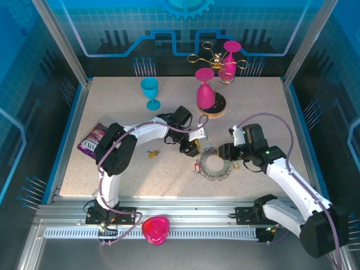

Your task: Put the keys on the keyring

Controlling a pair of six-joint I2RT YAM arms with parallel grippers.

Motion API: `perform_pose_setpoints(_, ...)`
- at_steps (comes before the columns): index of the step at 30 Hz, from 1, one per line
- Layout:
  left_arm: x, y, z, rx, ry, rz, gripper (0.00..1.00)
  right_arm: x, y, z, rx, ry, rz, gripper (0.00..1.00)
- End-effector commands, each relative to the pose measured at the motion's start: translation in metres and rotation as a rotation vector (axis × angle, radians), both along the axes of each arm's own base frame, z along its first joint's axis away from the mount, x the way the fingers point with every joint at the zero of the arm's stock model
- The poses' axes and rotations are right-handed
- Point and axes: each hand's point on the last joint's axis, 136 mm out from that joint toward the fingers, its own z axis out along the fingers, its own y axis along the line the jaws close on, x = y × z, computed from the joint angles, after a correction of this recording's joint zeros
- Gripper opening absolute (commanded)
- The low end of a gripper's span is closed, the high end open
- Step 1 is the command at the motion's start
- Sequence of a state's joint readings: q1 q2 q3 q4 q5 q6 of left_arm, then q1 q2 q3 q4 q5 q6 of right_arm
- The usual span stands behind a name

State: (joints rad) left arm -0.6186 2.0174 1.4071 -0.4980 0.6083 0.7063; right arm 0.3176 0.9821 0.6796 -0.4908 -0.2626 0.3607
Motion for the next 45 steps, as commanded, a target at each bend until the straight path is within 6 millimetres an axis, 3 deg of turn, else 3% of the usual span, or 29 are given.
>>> perform_pose_setpoints(1,-0.01,-0.004,-0.005,0.012,0.058,-0.068,0.34,-0.007,-0.003,-0.001,0.011,0.019,-0.007,0.4)
perform_pose_setpoints(11,-0.015,-0.01,-0.017,0.07,0.18,-0.112,0.26,-0.012,-0.007,0.007,0.006,-0.003,-0.007,0.4)
perform_pose_setpoints(32,-0.016,-0.011,-0.034,0.16,0.277,-0.123,0.27,-0.019,-0.013,0.01,0.007,-0.014,-0.009,0.41)
perform_pose_setpoints(45,0.002,-0.011,-0.034,0.186,0.193,-0.08,0.38,-0.02,-0.013,0.009,0.016,-0.011,-0.009,0.41)
